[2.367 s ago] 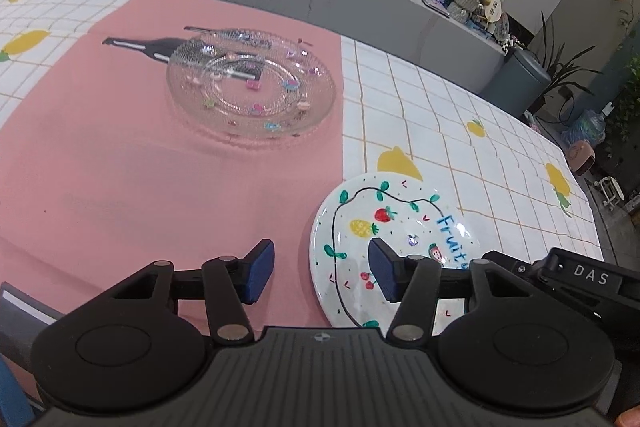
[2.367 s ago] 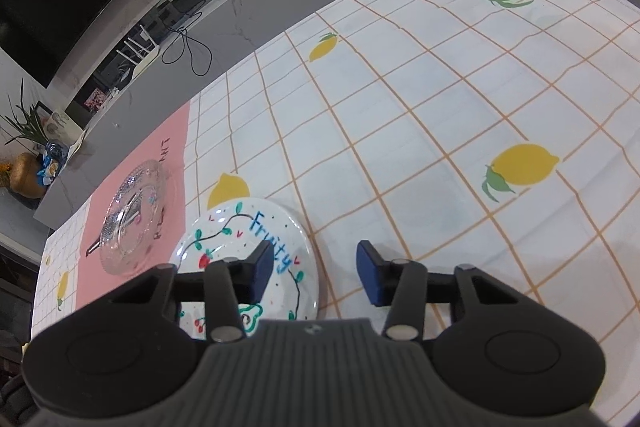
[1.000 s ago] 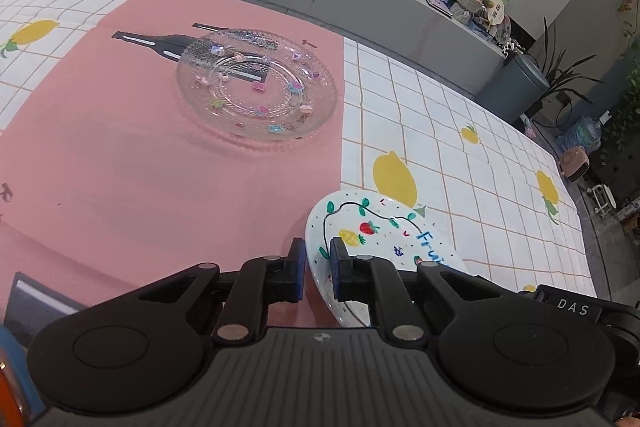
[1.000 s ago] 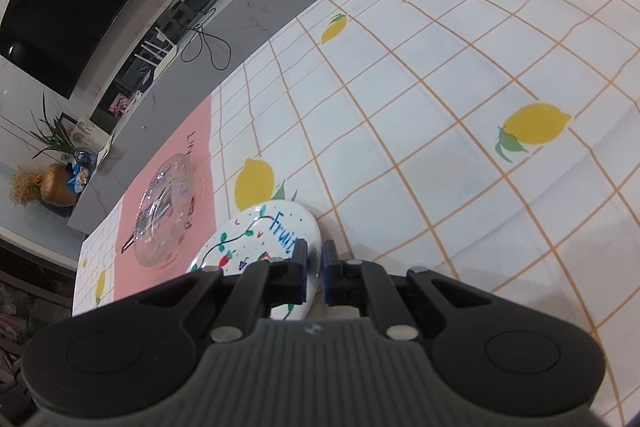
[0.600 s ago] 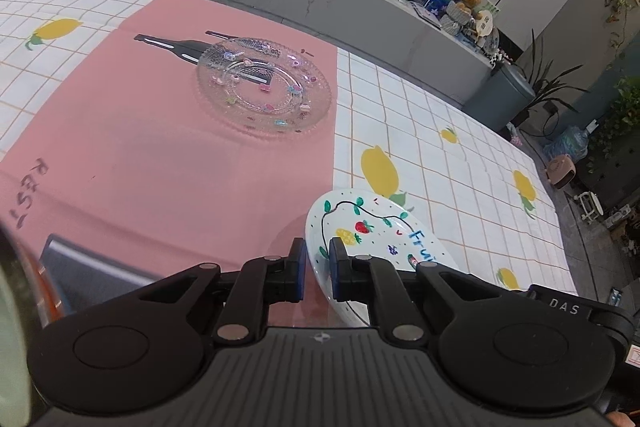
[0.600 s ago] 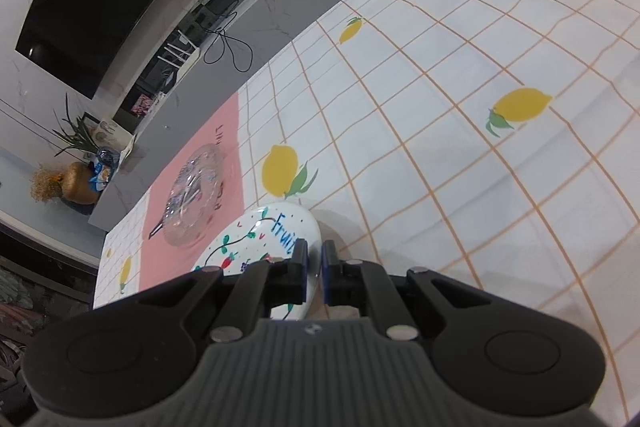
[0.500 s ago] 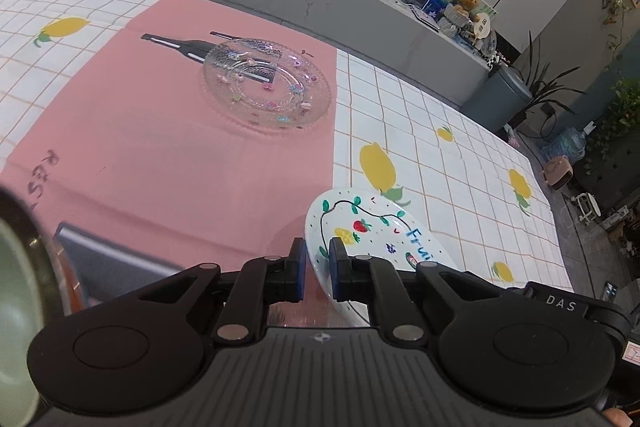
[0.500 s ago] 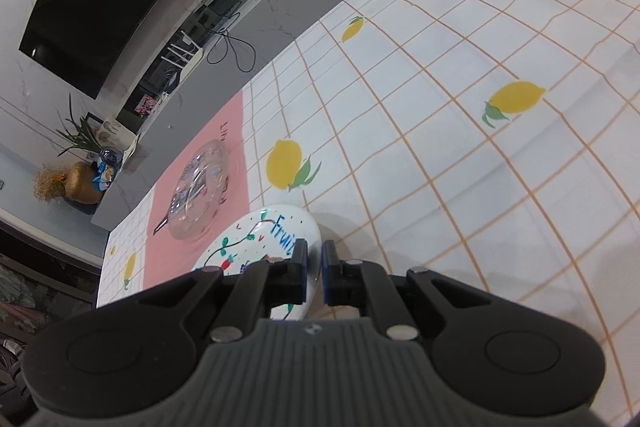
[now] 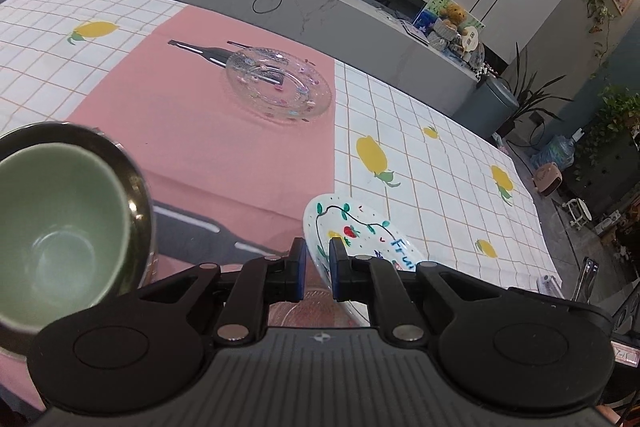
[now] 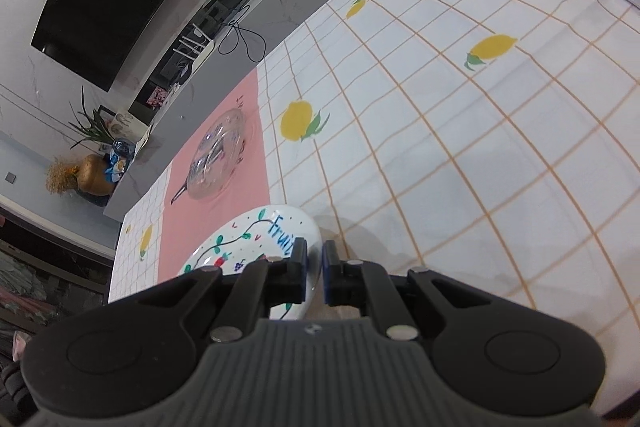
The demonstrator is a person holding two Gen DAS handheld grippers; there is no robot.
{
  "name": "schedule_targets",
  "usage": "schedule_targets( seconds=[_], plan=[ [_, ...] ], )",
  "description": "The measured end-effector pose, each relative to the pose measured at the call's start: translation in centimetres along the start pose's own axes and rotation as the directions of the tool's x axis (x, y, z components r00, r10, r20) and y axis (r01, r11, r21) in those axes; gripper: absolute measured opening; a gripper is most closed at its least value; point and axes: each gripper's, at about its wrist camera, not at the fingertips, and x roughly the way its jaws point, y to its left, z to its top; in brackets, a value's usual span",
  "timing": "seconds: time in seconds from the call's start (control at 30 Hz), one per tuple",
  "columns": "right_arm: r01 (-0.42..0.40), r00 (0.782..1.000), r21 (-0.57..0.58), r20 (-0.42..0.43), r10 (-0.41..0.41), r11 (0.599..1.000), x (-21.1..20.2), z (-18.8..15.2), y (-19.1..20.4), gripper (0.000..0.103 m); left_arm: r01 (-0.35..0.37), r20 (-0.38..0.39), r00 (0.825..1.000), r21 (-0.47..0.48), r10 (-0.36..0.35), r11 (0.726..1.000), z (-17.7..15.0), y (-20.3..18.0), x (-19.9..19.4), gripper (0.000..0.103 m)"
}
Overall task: Organize plates and bowls
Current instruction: 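Lift the white plate with both grippers and carry it toward the glass plate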
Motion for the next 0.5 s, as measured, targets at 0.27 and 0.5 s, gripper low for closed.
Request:
schedule_targets(
  seconds=[0.27, 0.5],
  plan=[
    [0.011, 1.0, -0.04, -0.021, -0.011, 0.999, -0.2, -2.0, 0.6, 0.006, -0.027, 0.005, 1.0, -0.006, 0.027, 1.0, -1.5, 1.2, -0.8, 0.013],
    [0.035, 0.998, -0.078, -0.043, -0.039, 0.996, 0.2, -2.8, 1.1, 0.006, -0.055, 0.01, 0.998, 0.002, 0.054, 0.999, -2.5, 1.6, -1.1, 0.013]
  ],
)
